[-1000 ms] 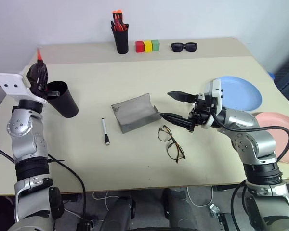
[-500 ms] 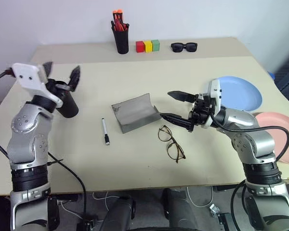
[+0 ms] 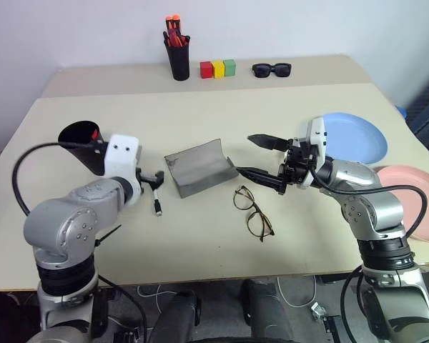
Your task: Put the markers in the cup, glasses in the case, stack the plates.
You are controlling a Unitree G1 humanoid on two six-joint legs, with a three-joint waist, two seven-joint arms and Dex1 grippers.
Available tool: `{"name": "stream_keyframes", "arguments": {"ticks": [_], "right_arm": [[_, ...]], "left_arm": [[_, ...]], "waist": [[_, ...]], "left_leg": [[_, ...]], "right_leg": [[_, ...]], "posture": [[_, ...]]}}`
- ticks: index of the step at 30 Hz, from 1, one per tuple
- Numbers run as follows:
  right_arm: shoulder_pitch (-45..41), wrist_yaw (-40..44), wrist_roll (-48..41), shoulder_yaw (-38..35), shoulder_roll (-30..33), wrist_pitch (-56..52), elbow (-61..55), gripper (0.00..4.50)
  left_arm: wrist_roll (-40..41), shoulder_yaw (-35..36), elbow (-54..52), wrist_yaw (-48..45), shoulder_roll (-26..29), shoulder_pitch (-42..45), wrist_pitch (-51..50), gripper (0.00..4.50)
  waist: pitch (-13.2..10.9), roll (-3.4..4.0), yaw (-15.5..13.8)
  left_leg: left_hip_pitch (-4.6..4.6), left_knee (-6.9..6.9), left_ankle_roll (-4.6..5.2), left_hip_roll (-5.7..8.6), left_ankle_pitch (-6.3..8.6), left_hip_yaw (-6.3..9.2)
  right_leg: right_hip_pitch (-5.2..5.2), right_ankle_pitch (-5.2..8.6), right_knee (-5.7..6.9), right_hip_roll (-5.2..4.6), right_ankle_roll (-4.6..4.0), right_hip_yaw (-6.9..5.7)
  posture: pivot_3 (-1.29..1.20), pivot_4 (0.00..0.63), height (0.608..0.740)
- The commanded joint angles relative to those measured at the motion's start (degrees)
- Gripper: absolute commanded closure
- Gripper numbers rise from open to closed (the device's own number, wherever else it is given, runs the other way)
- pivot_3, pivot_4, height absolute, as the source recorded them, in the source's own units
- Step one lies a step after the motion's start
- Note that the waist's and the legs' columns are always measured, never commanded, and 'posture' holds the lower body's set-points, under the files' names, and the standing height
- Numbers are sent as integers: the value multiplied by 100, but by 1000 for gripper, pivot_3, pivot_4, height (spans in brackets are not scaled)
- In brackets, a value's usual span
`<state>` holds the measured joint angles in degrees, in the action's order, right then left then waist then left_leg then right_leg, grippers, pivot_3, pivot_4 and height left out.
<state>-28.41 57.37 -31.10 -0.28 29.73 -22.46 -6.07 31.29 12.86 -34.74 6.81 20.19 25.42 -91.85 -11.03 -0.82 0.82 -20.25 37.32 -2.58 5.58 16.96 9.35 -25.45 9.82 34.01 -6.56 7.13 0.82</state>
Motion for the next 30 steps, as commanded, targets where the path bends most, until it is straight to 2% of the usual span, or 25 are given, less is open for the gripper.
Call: {"name": "stream_keyframes", "arguments": {"ticks": [1,11,14,21,28,30], "right_arm": [[-34,4,-20,-65,-17,121,-160,0],[46,-59,43,-78,-14,145,-230,0],[44,-79,54,-85,-8,162,-226,0],[55,-110,81,-98,-2,175,-241,0],[32,-116,94,-96,12,172,-198,0],[36,-81,89,-84,34,151,-182,0]], "left_arm": [[-3,185,-25,210,-200,-167,-65,19],[-76,62,322,535,-632,-307,-65,19],[-50,28,377,622,-759,-344,-65,869],[-6,20,435,818,-915,-371,-65,4419],[-209,175,342,787,-800,-112,-65,4466],[-294,297,213,586,-775,153,326,4466]], "waist": [[0,-1,-10],[0,-1,-25],[0,0,-25],[1,0,-47],[2,1,-37],[1,0,-34]], "left_leg": [[1,-2,-7,0,-4,-1],[-2,3,-4,0,-2,1],[-1,2,-4,0,-2,-1],[-1,7,-1,3,-1,-1],[1,7,-1,3,-1,0],[-1,7,-2,3,-1,0]], "right_leg": [[0,0,0,0,0,2],[1,0,-1,-1,0,1],[1,0,-1,-2,0,2],[5,0,-1,-6,0,2],[6,0,1,-6,0,2],[5,0,0,-5,0,1]], "posture": [[0,150,740],[0,150,740],[0,150,740],[0,150,740],[0,150,740],[0,150,740]]}}
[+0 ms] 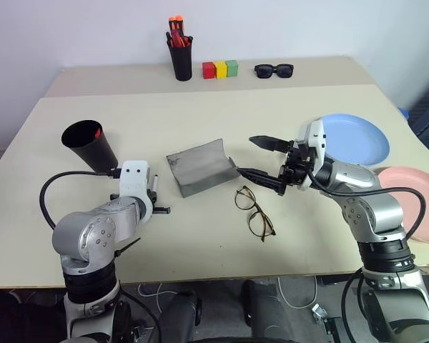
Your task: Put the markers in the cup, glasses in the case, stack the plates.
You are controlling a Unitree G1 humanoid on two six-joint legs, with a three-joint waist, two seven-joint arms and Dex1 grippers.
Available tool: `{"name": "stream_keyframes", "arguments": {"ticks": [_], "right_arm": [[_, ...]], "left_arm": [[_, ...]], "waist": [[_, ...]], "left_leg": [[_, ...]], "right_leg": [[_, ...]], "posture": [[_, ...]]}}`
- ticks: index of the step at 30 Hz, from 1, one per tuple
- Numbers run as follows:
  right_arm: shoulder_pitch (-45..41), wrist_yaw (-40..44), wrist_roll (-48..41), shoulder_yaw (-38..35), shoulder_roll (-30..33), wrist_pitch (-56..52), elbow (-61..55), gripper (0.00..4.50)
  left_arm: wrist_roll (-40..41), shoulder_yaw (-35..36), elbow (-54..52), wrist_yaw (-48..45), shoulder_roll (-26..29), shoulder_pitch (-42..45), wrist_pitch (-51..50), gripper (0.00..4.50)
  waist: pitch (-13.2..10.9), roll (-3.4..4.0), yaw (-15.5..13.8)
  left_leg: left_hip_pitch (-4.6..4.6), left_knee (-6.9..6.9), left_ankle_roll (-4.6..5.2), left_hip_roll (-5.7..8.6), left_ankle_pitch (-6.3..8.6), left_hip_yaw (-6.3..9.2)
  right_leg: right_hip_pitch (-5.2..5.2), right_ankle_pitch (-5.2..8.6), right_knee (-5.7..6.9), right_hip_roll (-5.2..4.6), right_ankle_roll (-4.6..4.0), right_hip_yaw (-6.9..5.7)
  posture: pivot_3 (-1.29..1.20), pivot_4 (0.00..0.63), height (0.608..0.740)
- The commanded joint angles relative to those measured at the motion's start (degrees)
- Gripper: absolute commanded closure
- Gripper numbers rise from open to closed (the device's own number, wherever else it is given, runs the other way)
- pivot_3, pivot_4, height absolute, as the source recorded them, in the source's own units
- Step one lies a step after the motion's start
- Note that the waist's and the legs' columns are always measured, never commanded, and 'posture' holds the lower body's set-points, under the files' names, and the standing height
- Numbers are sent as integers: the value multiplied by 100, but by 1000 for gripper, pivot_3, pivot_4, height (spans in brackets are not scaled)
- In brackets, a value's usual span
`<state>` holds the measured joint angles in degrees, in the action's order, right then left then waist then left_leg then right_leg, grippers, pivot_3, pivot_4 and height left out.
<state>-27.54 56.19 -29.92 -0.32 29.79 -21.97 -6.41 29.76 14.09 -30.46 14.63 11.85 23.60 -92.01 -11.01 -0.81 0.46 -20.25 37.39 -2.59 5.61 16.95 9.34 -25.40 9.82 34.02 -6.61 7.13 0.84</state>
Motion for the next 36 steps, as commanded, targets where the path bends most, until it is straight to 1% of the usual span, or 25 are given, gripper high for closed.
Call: {"name": "stream_keyframes", "arguments": {"ticks": [1,3,8,9,11,16,20,22,25,33,35,36], "right_arm": [[-53,50,-25,-75,35,101,-139,0],[-73,55,-9,-75,30,125,-115,0],[-132,73,15,-45,-26,156,-38,0],[-138,73,19,-39,-33,161,-32,0],[-147,81,18,-29,-41,162,-26,0],[-145,85,25,-30,-28,159,-27,0],[-133,85,26,-28,-12,140,-51,0],[-134,89,25,-22,-8,129,-53,0],[-159,79,33,-16,-1,117,-65,0],[-146,60,13,-49,56,68,-131,0],[-143,56,8,-45,59,63,-141,0],[-140,54,9,-42,59,65,-146,0]], "left_arm": [[-175,191,-240,-327,130,433,682,4466],[-62,234,-203,-1098,248,501,2019,4466],[-924,136,188,-1683,773,618,4707,4466],[-1036,149,311,-1769,872,644,5046,4466],[-1258,397,733,-1889,1128,777,5881,4466],[-1746,779,1705,-2017,1760,791,7188,4466],[-1774,1113,2622,-1969,1876,769,7872,4466],[-1988,1014,3014,-2018,1991,716,8174,4466],[-1892,985,3523,-2258,1916,659,8615,4466],[-1732,1034,3923,-2436,1778,324,8913,4466],[-1737,1006,3970,-2474,1757,282,8981,3672],[-1726,1007,3986,-2492,1743,279,9027,3385]], "waist": [[-1,-2,-1],[-1,-2,2],[-1,-2,22],[-1,-2,19],[-1,-2,8],[-1,-2,14],[-1,-1,11],[-1,-1,4],[-1,-2,4],[-1,-2,26],[-1,-1,18],[-1,-2,17]], "left_leg": [[-2,1,0,0,0,0],[-4,2,-7,0,-4,1],[0,-8,-20,-3,-10,-11],[-1,-9,-20,-4,-10,-12],[-1,-8,-19,-4,-10,-13],[-1,-9,-10,-4,-5,-13],[-1,-8,-4,-4,-2,-13],[-2,-7,0,-4,0,-11],[-3,-5,0,-3,-1,-11],[-2,-8,1,-5,0,-10],[-3,-7,7,-6,3,-9],[-3,-7,7,-6,4,-9]], "right_leg": [[-1,0,0,0,0,-1],[-1,0,-1,0,0,-1],[-2,0,-11,0,-1,1],[-3,-1,-12,0,-2,1],[-3,-2,-14,0,-2,2],[-4,-3,-17,1,-3,1],[-3,-3,-18,0,-2,1],[-3,-4,-18,0,-2,0],[-3,-5,-18,-1,0,1],[-5,-6,-17,0,-1,1],[-5,-6,-17,0,-1,0],[-5,-6,-17,0,-1,0]], "posture": [[0,150,740],[0,150,740],[0,150,740],[0,150,740],[0,150,740],[0,150,740],[0,150,740],[0,150,740],[0,150,740],[0,150,740],[0,150,740],[0,150,740]]}}
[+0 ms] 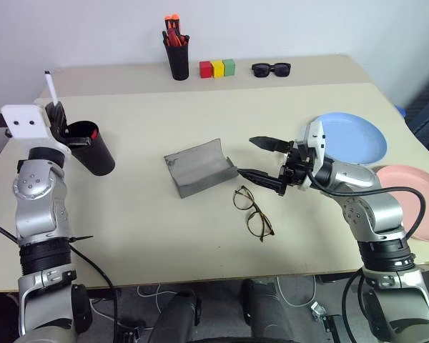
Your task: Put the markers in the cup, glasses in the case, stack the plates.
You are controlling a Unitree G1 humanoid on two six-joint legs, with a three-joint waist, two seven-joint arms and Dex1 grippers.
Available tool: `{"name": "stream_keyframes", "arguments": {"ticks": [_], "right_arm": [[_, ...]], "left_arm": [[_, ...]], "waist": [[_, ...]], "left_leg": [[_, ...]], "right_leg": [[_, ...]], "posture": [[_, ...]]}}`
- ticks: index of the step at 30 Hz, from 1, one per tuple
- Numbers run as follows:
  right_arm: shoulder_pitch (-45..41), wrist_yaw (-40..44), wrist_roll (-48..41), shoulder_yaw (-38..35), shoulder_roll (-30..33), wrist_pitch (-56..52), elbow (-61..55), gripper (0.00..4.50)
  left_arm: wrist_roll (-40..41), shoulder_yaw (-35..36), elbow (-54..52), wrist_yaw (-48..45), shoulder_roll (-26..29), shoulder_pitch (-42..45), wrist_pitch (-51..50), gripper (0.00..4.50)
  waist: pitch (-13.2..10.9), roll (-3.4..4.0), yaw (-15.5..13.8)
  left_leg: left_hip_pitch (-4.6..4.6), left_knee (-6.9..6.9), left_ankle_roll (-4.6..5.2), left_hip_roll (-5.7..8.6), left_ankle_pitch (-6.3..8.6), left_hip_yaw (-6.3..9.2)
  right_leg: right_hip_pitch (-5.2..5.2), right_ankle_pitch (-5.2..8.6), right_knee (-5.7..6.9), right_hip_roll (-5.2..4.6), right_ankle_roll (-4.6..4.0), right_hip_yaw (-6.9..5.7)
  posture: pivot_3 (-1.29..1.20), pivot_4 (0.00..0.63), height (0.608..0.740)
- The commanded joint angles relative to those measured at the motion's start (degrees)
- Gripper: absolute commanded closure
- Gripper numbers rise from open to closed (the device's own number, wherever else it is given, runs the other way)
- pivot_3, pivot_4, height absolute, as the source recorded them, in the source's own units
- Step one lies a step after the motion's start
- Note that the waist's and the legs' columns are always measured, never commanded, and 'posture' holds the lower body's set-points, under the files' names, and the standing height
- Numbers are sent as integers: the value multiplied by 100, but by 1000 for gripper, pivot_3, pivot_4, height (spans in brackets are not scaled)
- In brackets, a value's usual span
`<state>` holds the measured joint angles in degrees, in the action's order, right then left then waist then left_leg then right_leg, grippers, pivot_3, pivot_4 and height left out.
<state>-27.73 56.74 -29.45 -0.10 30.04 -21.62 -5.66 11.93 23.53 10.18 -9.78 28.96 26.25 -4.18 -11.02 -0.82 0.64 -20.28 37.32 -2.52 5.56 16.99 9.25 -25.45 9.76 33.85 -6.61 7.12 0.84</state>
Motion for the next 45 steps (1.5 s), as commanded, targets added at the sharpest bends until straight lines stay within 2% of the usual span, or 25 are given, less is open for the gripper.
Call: {"name": "stream_keyframes", "arguments": {"ticks": [1,6,7,11,19,22,26,31,36,39,40,43,45], "right_arm": [[-125,-3,-43,-63,30,25,-222,0],[-152,-14,-47,-58,25,10,-217,0],[-152,-14,-45,-59,27,11,-215,0],[-153,-17,-48,-76,30,20,-208,0],[-158,143,226,-175,308,339,209,0],[-166,220,273,-285,472,451,389,0],[-136,178,267,-348,543,477,328,0],[62,-25,223,-361,453,339,-87,0],[178,-175,211,-392,440,282,-296,0],[194,-214,220,-413,453,293,-311,0],[189,-224,224,-413,451,297,-309,0],[175,-256,228,-406,435,304,-323,0],[157,-269,230,-397,428,313,-314,0]], "left_arm": [[68,62,-69,-59,20,13,256,2879],[76,12,-175,-146,22,-1,287,308],[133,6,-279,-204,29,0,218,38],[564,-131,-851,-850,149,-72,-174,38],[2754,-1181,-2670,-2719,666,34,-2906,38],[2623,-1805,-2639,-2890,566,66,-3211,38],[2029,-2719,-2317,-2684,283,161,-3558,38],[1601,-3112,-1627,-2604,-202,340,-3474,38],[1483,-3385,-1500,-3111,-120,452,-3683,38],[1382,-3579,-1485,-3349,-8,474,-3910,829],[1350,-3650,-1498,-3431,37,466,-3971,1246],[1241,-3767,-1521,-3484,110,456,-4183,2935],[1194,-3800,-1529,-3525,123,447,-4240,3907]], "waist": [[0,0,-2],[0,0,-3],[0,0,-3],[0,0,1],[-1,1,11],[-1,2,13],[-1,2,21],[-1,2,-3],[-1,2,-3],[-1,2,8],[-1,2,11],[-1,2,6],[-1,2,3]], "left_leg": [[0,1,0,0,0,0],[0,1,1,0,0,0],[0,1,0,0,0,0],[-1,1,0,-3,0,0],[-3,8,11,-4,6,1],[2,6,13,1,7,-2],[4,6,12,1,6,-3],[2,5,12,0,6,-4],[0,6,12,0,6,-4],[1,6,12,0,7,-4],[2,5,13,0,7,-5],[2,4,12,0,7,-5],[2,5,13,0,7,-5]], "right_leg": [[0,0,0,0,0,0],[0,-1,0,0,0,0],[0,-1,0,0,0,0],[0,-1,0,-1,0,0],[1,0,8,-3,1,1],[1,0,9,0,0,1],[2,0,11,5,-1,2],[0,-1,9,6,-1,5],[1,-1,7,5,-1,5],[1,0,7,4,-1,6],[1,0,7,5,-1,5],[1,0,8,5,-1,5],[1,0,8,5,0,6]], "posture": [[0,150,740],[0,150,740],[0,150,740],[0,150,740],[0,150,740],[0,150,740],[0,150,740],[0,150,740],[0,150,740],[0,150,740],[0,150,740],[0,150,740],[0,150,740]]}}
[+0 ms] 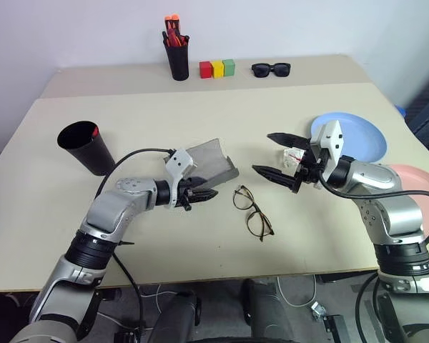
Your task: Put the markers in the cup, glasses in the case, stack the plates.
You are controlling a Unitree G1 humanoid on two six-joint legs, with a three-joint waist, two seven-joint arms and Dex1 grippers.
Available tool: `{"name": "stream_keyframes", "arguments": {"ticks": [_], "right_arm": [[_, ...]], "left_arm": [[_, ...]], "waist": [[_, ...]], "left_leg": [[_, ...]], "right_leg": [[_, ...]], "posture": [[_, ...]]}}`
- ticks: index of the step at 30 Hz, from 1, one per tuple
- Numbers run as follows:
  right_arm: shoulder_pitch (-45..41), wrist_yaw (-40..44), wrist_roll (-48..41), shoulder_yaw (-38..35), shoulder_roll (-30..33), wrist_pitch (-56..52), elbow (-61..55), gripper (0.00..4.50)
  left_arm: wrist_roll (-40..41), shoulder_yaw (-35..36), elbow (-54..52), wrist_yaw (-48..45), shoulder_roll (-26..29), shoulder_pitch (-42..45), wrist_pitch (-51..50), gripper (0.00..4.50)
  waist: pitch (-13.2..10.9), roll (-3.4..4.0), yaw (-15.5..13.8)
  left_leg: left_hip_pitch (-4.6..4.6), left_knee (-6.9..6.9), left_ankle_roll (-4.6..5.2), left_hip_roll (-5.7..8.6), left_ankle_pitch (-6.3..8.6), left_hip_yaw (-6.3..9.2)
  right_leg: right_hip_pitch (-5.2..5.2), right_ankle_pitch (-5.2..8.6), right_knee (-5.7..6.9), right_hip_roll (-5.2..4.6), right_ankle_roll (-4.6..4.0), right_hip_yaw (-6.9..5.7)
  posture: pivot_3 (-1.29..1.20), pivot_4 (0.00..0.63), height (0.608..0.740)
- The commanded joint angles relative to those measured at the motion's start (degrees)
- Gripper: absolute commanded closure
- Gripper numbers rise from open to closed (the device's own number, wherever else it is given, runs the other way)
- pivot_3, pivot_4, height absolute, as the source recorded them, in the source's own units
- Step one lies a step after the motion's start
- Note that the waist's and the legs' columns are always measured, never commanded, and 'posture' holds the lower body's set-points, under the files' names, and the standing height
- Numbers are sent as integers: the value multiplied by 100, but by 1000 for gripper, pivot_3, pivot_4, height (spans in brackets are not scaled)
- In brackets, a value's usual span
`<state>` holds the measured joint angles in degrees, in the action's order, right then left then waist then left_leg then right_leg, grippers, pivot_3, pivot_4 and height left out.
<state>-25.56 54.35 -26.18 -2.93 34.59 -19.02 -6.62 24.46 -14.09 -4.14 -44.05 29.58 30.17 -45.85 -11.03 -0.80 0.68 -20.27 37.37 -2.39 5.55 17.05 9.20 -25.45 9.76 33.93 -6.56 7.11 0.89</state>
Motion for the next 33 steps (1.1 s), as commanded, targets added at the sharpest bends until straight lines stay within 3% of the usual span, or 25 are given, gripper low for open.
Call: {"name": "stream_keyframes", "arguments": {"ticks": [1,8,14,17,20,28,33], "right_arm": [[-76,-34,-99,-111,-31,54,-210,0],[-178,-24,-66,-58,-73,77,-123,0],[-254,28,-18,-21,-95,118,-14,0],[-277,37,-10,-1,-107,121,-1,0],[-288,39,-9,19,-113,118,-6,0],[-292,55,11,23,-71,131,5,0],[-283,36,-1,18,-65,88,-44,0]], "left_arm": [[-59,-38,-113,-104,65,50,-139,4455],[-92,127,7,-486,342,138,-16,4455],[-208,58,254,-2222,1366,87,1231,4455],[-274,26,509,-2844,1613,146,1630,4455],[-375,48,893,-3556,1688,192,2447,4455],[-1045,-121,1820,-4350,1545,361,4195,4455],[-1162,-110,2063,-4560,1405,408,4447,4455]], "waist": [[0,0,-2],[0,0,13],[-1,2,11],[-1,2,-8],[-1,2,-6],[-1,2,7],[-1,2,4]], "left_leg": [[0,0,0,0,0,0],[1,-1,0,-1,0,0],[-1,-5,0,-4,0,-3],[-2,-4,2,-3,1,-5],[-3,-3,2,-3,1,-4],[-2,-5,3,-3,2,-4],[-3,-4,5,-3,2,-5]], "right_leg": [[0,0,0,0,0,0],[0,0,0,0,0,0],[-4,0,-1,3,-1,1],[-4,0,-4,1,-1,1],[-4,0,-4,1,-1,1],[-4,0,-4,1,-1,0],[-5,0,-4,1,-1,0]], "posture": [[0,150,740],[0,150,740],[0,150,740],[0,150,740],[0,150,740],[0,150,740],[0,150,740]]}}
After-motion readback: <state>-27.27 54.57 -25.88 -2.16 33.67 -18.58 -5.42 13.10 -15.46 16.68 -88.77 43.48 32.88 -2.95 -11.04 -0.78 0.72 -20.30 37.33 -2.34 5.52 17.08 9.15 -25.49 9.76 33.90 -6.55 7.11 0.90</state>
